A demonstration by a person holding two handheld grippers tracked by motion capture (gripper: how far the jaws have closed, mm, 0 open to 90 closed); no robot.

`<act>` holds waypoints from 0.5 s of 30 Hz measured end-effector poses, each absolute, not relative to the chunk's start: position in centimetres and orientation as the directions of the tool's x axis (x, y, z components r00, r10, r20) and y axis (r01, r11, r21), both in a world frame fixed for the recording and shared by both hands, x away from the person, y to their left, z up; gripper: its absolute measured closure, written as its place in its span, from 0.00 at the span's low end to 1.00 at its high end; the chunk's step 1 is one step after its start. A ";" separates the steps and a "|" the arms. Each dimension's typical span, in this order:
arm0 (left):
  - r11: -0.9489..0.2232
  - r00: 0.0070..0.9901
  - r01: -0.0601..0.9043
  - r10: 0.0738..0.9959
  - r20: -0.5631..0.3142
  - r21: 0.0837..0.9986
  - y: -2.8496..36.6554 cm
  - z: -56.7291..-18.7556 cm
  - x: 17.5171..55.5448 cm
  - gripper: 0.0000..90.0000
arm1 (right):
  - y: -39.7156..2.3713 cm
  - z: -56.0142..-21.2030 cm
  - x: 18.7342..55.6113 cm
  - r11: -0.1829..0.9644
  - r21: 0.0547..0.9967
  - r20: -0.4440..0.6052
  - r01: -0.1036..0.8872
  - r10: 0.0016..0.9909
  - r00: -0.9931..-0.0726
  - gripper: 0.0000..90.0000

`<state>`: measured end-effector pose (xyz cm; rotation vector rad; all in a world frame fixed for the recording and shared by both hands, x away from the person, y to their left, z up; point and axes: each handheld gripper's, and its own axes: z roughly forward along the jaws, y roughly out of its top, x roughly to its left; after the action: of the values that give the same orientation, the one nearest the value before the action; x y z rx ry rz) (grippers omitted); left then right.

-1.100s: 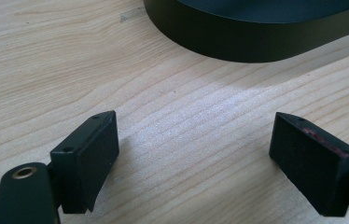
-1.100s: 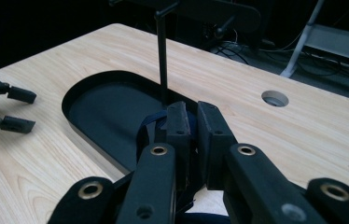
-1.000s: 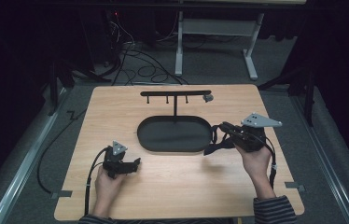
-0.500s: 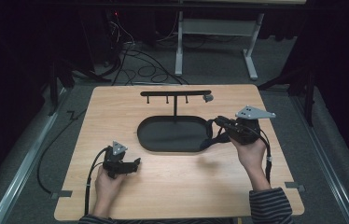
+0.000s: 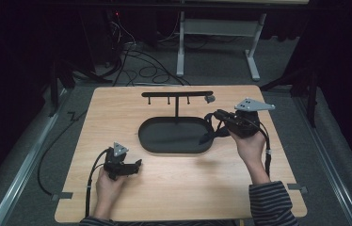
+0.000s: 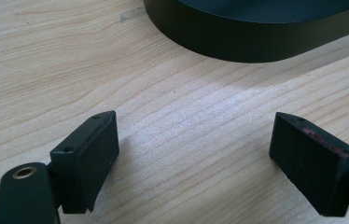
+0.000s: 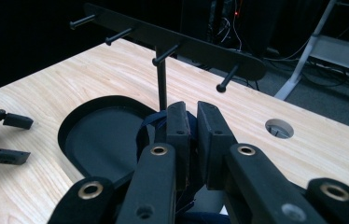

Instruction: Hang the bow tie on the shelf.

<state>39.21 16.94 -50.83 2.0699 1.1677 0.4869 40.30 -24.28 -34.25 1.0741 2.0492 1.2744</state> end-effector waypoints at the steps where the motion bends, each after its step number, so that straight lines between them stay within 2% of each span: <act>1: -0.348 0.523 0.589 0.852 -0.015 0.729 16.9 -50.8 39.2 0.18 | -24.3 -34.2 40.3 0.252 0.898 -0.004 0.361 0.824 -0.567 0.95; 15: -0.348 0.523 0.589 0.852 -0.015 0.729 16.9 -50.8 39.2 0.18 | -23.8 -33.4 42.1 0.246 0.897 -0.004 0.368 0.836 -0.549 0.95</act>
<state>39.21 16.94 -50.83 2.0700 1.1677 0.4869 42.15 -23.85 -33.40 1.0945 2.0335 1.2615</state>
